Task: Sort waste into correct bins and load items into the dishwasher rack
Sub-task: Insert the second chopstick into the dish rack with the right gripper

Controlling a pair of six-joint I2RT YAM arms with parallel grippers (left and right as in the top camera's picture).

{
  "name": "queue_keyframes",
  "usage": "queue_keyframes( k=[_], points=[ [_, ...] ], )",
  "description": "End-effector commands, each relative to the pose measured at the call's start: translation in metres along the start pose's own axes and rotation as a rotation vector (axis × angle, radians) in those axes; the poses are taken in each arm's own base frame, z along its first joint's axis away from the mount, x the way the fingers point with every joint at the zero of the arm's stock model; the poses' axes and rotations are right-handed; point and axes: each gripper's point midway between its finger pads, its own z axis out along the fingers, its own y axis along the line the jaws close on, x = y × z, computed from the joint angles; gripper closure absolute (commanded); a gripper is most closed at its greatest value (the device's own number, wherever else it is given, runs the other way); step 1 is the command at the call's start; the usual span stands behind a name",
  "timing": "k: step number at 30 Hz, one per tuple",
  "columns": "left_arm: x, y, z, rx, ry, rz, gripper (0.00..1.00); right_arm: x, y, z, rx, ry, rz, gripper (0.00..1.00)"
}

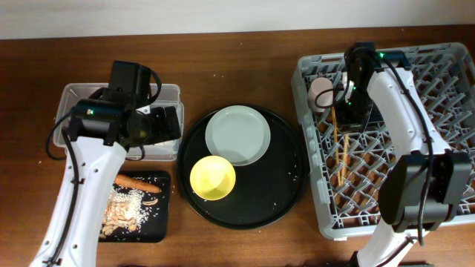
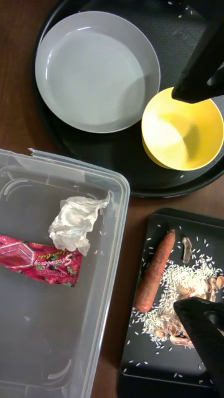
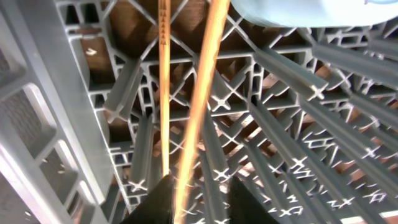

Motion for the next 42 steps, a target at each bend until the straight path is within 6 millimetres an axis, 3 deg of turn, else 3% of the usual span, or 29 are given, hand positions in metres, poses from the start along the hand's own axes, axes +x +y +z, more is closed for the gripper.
queue_keyframes(
  k=[1, 7, 10, 12, 15, 24, 27, 30, 36, 40, 42],
  points=[
    [-0.001, 0.003, -0.003, -0.006, -0.010, -0.011, 0.01, 0.001, -0.001, 0.001, 0.010, 0.006, -0.006, 0.58],
    [-0.001, 0.003, -0.003, -0.006, -0.010, -0.011, 0.01, -0.001, -0.001, 0.001, 0.010, -0.001, -0.005, 0.55],
    [-0.001, 0.003, -0.003, -0.006, -0.010, -0.011, 0.01, -0.026, -0.003, 0.000, 0.010, -0.104, 0.013, 0.55],
    [-0.001, 0.003, -0.003, -0.006, -0.010, -0.011, 0.01, -0.046, -0.003, -0.003, 0.009, -0.187, 0.025, 0.65],
    [-0.001, 0.003, -0.003, -0.006, -0.010, -0.011, 0.01, -0.054, -0.003, -0.002, 0.008, -0.213, 0.029, 0.69],
    [-0.001, 0.003, -0.003, -0.006, -0.010, -0.011, 0.01, -0.059, -0.004, 0.025, 0.034, -0.158, 0.031, 0.71],
    [-0.001, 0.003, -0.003, -0.006, -0.010, -0.011, 0.01, -0.059, -0.004, 0.025, 0.034, -0.158, 0.031, 0.75],
    [-0.001, 0.003, -0.003, -0.006, -0.010, -0.011, 0.01, -0.058, -0.004, 0.025, 0.034, -0.153, 0.030, 0.87],
    [-0.001, 0.003, -0.003, -0.006, -0.010, -0.011, 0.01, -0.054, -0.003, 0.026, 0.032, -0.138, 0.051, 0.93],
    [-0.001, 0.003, -0.003, -0.006, -0.010, -0.011, 0.01, -0.049, 0.021, 0.026, -0.104, -0.115, 0.041, 0.95],
    [-0.001, 0.003, -0.003, -0.006, -0.010, -0.011, 0.01, -0.047, 0.023, 0.025, -0.118, -0.108, 0.039, 0.95]
  ],
)
